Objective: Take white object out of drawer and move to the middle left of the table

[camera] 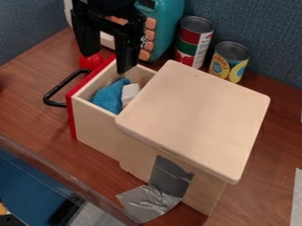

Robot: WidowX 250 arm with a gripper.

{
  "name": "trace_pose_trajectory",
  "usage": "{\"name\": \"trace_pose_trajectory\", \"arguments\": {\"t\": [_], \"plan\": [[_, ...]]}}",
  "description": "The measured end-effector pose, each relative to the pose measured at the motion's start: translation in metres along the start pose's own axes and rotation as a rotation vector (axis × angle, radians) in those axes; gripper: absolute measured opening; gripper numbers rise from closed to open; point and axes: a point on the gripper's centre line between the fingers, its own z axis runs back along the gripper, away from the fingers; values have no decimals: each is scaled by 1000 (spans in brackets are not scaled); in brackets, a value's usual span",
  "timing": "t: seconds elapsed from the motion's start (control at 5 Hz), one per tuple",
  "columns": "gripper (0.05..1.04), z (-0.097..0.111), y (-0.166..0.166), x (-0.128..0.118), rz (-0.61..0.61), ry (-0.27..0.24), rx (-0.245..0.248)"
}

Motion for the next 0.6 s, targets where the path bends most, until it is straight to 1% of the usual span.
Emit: {"name": "trace_pose_trajectory", "arguments": {"t": [0.2,0.4,0.6], "plan": [[999,-6,0,-1,11,19,-5],[999,-12,3,3,86,-7,10],[999,-18,7,7,130,-41,31]]}}
